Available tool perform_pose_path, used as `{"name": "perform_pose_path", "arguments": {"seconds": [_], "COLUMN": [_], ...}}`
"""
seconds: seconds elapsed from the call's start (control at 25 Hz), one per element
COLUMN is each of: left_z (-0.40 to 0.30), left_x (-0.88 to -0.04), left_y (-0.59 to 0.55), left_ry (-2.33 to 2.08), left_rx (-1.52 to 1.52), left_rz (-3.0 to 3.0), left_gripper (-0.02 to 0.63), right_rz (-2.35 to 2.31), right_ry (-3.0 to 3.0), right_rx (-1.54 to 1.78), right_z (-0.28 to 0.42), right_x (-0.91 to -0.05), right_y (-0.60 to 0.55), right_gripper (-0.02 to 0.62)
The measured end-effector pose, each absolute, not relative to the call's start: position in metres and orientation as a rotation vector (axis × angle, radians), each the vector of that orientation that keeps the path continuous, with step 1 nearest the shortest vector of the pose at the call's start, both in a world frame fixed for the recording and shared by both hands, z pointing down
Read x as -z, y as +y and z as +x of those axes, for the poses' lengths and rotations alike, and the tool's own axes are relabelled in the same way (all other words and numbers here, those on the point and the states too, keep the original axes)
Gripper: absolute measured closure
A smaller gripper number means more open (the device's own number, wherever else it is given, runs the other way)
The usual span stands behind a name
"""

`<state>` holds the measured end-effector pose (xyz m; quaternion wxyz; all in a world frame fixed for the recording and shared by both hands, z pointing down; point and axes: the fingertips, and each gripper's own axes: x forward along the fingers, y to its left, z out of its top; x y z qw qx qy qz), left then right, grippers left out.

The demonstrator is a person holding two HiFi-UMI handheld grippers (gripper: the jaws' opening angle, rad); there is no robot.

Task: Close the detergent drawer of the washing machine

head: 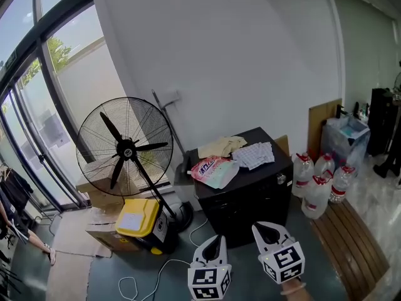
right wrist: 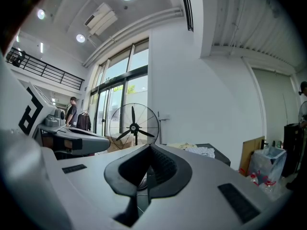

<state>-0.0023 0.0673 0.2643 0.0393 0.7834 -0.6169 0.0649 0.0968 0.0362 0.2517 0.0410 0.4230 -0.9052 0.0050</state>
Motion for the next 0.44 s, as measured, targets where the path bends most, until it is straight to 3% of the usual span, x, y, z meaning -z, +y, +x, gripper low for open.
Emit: {"name": "perform_pose_path", "arguments": {"seconds": [0.44], "left_z": [-0.021], "left_x": [-0.267], "left_y": [0.063], "left_ry": [-1.881], "left_rx": [-0.184], "left_rz": [2.404], "left_gripper": [0.591], "right_rz": [1.308], "right_ry": [-2.764], "right_rx": [-0.003], "right_z": [0.081], "right_x": [-0.254], "right_y": [0.036], "right_gripper": [0.571]}}
